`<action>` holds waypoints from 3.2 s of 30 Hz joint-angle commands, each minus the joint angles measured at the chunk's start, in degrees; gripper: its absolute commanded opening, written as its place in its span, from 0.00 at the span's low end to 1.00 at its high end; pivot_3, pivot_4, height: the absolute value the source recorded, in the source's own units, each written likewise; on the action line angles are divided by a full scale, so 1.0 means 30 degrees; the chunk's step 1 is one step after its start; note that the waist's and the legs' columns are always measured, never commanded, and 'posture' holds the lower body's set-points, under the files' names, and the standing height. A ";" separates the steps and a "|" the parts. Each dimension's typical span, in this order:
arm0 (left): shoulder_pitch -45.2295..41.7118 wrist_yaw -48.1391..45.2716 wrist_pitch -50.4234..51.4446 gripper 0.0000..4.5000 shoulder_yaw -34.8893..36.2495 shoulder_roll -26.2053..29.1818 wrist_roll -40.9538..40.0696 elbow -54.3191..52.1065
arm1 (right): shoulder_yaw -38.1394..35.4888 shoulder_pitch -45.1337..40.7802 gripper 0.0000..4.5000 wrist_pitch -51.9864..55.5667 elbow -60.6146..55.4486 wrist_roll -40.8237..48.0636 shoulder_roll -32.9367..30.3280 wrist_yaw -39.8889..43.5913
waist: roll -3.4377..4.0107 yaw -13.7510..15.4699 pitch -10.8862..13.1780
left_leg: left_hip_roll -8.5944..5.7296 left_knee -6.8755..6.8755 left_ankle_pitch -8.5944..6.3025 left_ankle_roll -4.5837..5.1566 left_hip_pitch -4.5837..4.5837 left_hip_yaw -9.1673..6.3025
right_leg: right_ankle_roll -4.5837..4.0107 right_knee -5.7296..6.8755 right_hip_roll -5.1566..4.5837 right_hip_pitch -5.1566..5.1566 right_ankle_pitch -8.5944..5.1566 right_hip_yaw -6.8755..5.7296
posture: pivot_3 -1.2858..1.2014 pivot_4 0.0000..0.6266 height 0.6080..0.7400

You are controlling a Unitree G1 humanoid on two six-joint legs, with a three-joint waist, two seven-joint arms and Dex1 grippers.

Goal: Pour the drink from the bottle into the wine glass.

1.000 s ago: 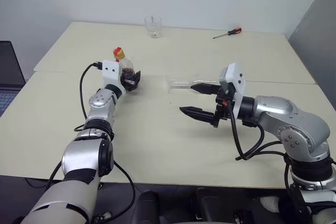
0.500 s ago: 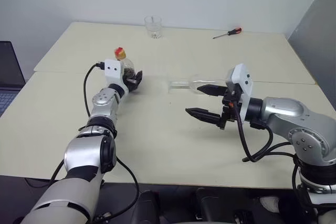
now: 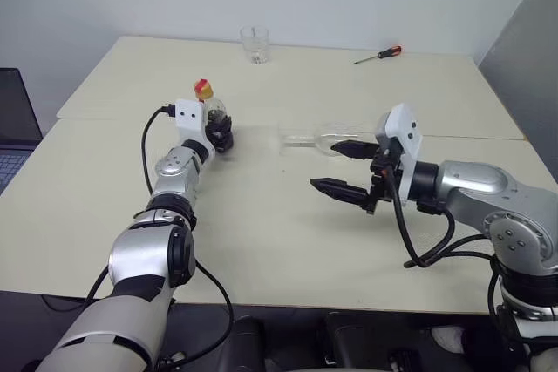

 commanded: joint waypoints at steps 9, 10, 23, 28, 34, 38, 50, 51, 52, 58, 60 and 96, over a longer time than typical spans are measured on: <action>0.6181 -0.2708 0.0879 0.37 -0.1795 -0.3128 -0.1535 -1.2074 | 0.0327 -0.2458 1.00 -0.0893 0.0213 -0.2254 0.2664 -0.3590 | 0.0005 -0.0002 0.0000 | 0.0009 -0.0003 0.0002 -0.0004 -0.0002 0.0011 | -0.0004 0.0001 -0.0020 0.0000 0.0001 0.0012 | 0.52 0.24 1.00; 0.7165 -0.2568 0.1886 0.37 -0.2251 -0.3254 -0.1468 -1.4001 | 0.0385 -0.2712 1.00 -0.0778 0.0204 -0.2221 0.2932 -0.3795 | 0.0007 -0.0018 0.0000 | 0.0021 -0.0004 0.0002 -0.0005 -0.0002 0.0013 | -0.0005 0.0006 -0.0024 -0.0001 0.0002 0.0023 | 0.52 0.24 1.00; 1.1216 -0.0797 1.2323 0.31 -0.6156 -0.3911 -0.1418 -2.5334 | 0.1986 -0.3628 1.00 0.0842 0.1771 -0.2770 0.4426 -0.4367 | 0.0019 0.0005 -0.0009 | -0.0011 0.0009 0.0003 -0.0001 0.0008 -0.0035 | -0.0003 -0.0003 -0.0029 0.0037 -0.0002 -0.0001 | 0.52 0.24 1.00; 1.0804 -0.0473 1.1792 0.29 -0.6829 -0.4044 -0.0950 -2.5034 | 0.2518 -0.3677 1.00 0.0463 0.2995 -0.3546 0.4950 -0.4516 | 0.0020 -0.0022 -0.0008 | -0.0001 0.0001 0.0002 0.0000 0.0011 -0.0052 | -0.0005 0.0000 -0.0009 0.0032 -0.0002 -0.0005 | 0.52 0.24 1.00; 1.1409 -0.0632 1.1384 0.29 -0.7593 -0.3652 -0.0482 -2.5652 | 0.2570 -0.3947 1.00 -0.0159 0.4044 -0.4487 0.5749 -0.4536 | 0.0021 -0.0048 -0.0008 | 0.0001 -0.0006 0.0002 0.0000 0.0010 -0.0056 | -0.0008 -0.0001 -0.0004 0.0027 -0.0003 -0.0006 | 0.52 0.24 1.00; 1.1551 -0.0614 1.1362 0.28 -0.7648 -0.3515 -0.0472 -2.5836 | 0.2511 -0.3894 1.00 -0.0295 0.4125 -0.4771 0.6053 -0.4331 | 0.0022 -0.0043 -0.0007 | 0.0001 -0.0006 0.0002 0.0000 0.0010 -0.0055 | -0.0008 -0.0003 -0.0005 0.0027 -0.0004 -0.0007 | 0.52 0.24 1.00; 1.1698 -0.0439 1.1374 0.26 -0.7712 -0.3554 -0.0488 -2.6459 | 0.2659 -0.4064 0.86 -0.0947 0.5146 -0.5800 0.6512 -0.3759 | 0.0024 -0.0044 -0.0005 | 0.0001 -0.0008 0.0001 0.0000 0.0009 -0.0054 | -0.0008 -0.0004 -0.0006 0.0023 -0.0005 -0.0006 | 0.52 0.24 1.00; 1.1688 -0.0431 1.1412 0.26 -0.7712 -0.3558 -0.0484 -2.6511 | 0.2657 -0.4078 0.78 -0.0950 0.5188 -0.5832 0.6535 -0.3717 | 0.0024 -0.0045 -0.0006 | 0.0001 -0.0009 0.0001 0.0000 0.0009 -0.0056 | -0.0008 -0.0005 -0.0006 0.0023 -0.0004 -0.0007 | 0.52 0.24 1.00; 1.1682 -0.0413 1.1459 0.26 -0.7704 -0.3570 -0.0486 -2.6559 | 0.2627 -0.4090 0.71 -0.0955 0.5230 -0.5850 0.6580 -0.3696 | 0.0024 -0.0044 -0.0006 | 0.0000 -0.0008 0.0002 0.0001 0.0009 -0.0054 | -0.0008 -0.0005 -0.0007 0.0024 -0.0004 -0.0007 | 0.52 0.24 1.00; 1.1717 -0.0362 1.1604 0.25 -0.7660 -0.3513 -0.0493 -2.6667 | 0.2586 -0.4222 0.28 -0.1033 0.5484 -0.5976 0.6773 -0.3543 | 0.0025 -0.0046 -0.0005 | 0.0001 -0.0010 0.0001 0.0001 0.0009 -0.0056 | -0.0007 -0.0006 -0.0005 0.0024 -0.0005 -0.0010 | 0.52 0.24 1.00; 1.1723 -0.0345 1.1646 0.25 -0.7656 -0.3499 -0.0501 -2.6690 | 0.2576 -0.4260 0.28 -0.1040 0.5535 -0.5981 0.6824 -0.3457 | 0.0024 -0.0046 -0.0005 | -0.0002 -0.0010 0.0001 0.0001 0.0008 -0.0054 | -0.0007 -0.0009 -0.0009 0.0024 -0.0005 -0.0008 | 0.52 0.24 1.00; 1.2548 0.0064 1.2558 0.20 -0.7504 -0.3464 -0.0682 -2.8146 | 0.5252 -0.9738 0.28 -1.3665 2.0439 -0.9673 0.5426 1.4087 | 0.0054 -0.0041 0.0019 | 0.0002 -0.0012 0.0000 0.0002 0.0015 -0.0045 | -0.0014 -0.0013 -0.0003 0.0022 -0.0004 -0.0011 | 0.52 0.24 1.00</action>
